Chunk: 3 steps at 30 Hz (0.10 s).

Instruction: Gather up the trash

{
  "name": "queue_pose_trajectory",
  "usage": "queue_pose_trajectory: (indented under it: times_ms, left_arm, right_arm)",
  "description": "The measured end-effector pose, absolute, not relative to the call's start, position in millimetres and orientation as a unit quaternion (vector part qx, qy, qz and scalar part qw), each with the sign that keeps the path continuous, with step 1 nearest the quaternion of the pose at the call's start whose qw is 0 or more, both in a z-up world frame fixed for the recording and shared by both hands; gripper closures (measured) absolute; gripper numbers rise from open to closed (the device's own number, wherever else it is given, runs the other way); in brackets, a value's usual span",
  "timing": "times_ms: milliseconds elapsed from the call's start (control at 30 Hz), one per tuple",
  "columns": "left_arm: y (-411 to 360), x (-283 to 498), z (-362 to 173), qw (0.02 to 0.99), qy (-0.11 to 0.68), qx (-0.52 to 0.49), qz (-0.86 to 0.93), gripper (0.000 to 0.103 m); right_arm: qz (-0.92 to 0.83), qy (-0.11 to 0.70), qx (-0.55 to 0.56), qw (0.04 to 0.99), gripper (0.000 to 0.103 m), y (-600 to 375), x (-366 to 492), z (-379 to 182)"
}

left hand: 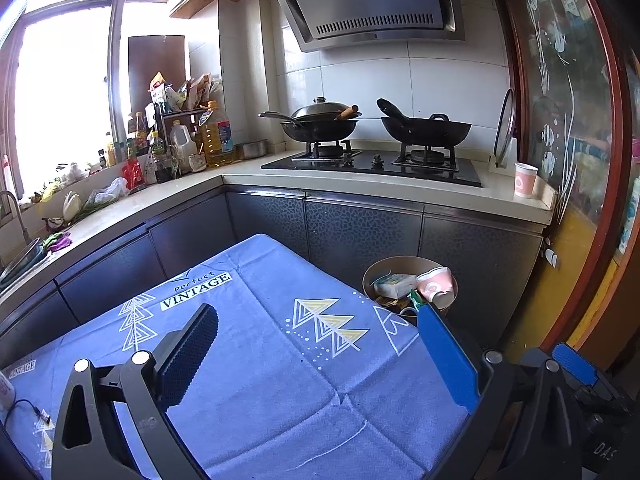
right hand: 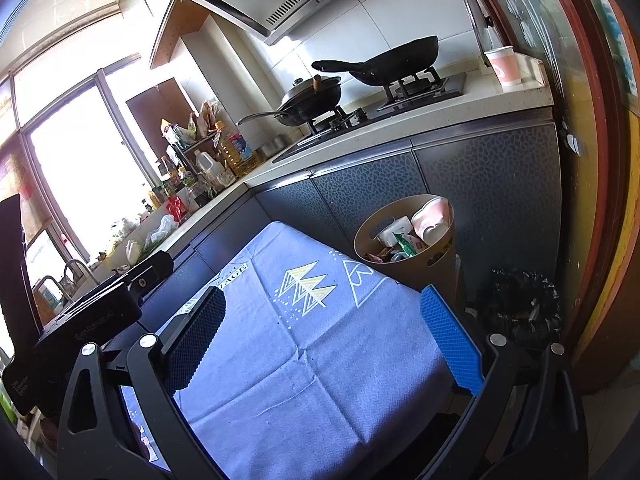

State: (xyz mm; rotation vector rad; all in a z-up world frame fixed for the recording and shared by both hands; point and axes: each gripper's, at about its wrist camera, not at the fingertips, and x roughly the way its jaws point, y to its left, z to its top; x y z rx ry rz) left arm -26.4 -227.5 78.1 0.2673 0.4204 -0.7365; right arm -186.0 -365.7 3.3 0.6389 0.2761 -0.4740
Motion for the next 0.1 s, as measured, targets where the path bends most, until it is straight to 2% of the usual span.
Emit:
queue_pose_trajectory:
  times_ms: [100]
  left_arm:
    - [-227.7, -26.2, 78.4, 0.903, 0.204, 0.13, -0.355, 0.004]
  right_arm:
    - [-0.229, 0.136, 0.31, 0.913, 0.006, -366.2, -184.7, 3.1]
